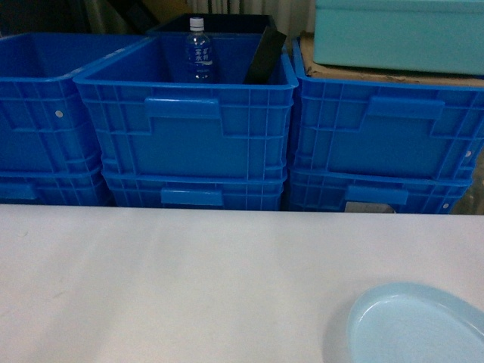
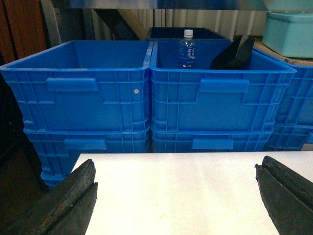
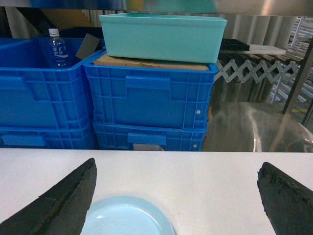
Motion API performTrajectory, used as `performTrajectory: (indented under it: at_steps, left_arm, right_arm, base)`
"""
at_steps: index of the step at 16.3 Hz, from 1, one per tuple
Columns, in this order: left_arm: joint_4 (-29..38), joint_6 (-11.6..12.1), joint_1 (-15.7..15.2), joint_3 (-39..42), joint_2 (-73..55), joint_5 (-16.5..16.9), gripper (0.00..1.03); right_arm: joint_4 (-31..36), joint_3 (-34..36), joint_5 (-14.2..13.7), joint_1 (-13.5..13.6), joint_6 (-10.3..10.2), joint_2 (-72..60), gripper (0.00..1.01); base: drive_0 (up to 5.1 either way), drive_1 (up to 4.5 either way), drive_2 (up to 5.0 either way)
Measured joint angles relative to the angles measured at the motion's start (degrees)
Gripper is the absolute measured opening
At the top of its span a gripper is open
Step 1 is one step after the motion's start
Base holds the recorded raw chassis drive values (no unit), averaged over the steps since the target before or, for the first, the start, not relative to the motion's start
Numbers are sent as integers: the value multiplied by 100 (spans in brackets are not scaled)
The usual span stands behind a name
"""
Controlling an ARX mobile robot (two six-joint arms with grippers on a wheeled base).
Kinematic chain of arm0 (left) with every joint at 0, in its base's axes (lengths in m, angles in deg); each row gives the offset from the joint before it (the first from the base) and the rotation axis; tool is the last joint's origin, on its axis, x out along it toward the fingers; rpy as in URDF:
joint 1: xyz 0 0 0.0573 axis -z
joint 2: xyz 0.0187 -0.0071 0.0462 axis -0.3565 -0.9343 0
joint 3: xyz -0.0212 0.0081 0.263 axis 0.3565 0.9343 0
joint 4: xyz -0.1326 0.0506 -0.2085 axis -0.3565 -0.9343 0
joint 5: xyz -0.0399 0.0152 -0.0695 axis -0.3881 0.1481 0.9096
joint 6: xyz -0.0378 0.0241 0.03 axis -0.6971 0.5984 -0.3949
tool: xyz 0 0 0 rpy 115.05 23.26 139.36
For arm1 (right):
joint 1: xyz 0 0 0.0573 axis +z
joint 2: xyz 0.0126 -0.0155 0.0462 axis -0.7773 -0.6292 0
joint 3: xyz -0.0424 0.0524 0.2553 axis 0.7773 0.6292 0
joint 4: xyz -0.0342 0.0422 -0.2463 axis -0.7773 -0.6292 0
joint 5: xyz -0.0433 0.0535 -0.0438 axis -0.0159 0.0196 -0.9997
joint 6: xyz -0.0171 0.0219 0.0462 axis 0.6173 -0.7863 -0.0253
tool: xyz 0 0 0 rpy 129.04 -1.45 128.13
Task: Place blue tray on left shelf second layer neatly
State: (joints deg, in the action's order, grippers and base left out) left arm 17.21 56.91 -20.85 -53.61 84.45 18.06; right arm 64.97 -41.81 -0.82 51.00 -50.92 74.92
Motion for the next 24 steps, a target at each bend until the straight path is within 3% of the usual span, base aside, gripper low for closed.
performTrajectory:
  at_steps: [12,14,16,18,19,20,21,22,24]
  left_arm:
    - [-2,-2,0,0,0,0,98]
    - [2,-2,0,0,0,0,98]
    - [0,-2,0,0,0,0,98]
    - [0,-2,0,0,0,0,98]
    - [0,-2,0,0,0,0,98]
    - [2,-2,0,0,0,2,98]
    - [0,-2,0,0,0,0,98]
    - [0,-2,0,0,0,0,98]
    - [0,-2,0,0,0,2,98]
  right_arm:
    - [11,0,2,-2,0,-4,98]
    - [990,-155,632,-459,-155,-1246,98]
    - [1620,-688,1390,-1091,-509,-3049,98]
    - [999,-1880,2223,-1482,-994,-5025,98]
    - [483,-2472,2907,-1550,-1121,-6129,98]
    - [181,-2833,3287,-1626,-1108,-7016,98]
    - [13,-3060,3335,-1738,-1005,-7720,98]
    - [103,-3106,3077,-1923,-767,-8290,98]
    - [-7,-3036,3018,-2194,-348,-8778,98]
  base:
    - [0,0,0]
    - [0,0,0]
    - [0,0,0]
    - [0,0,0]
    - [0,0,0]
    - [0,0,0]
    - [0,0,0]
    - [0,0,0]
    - [0,0,0]
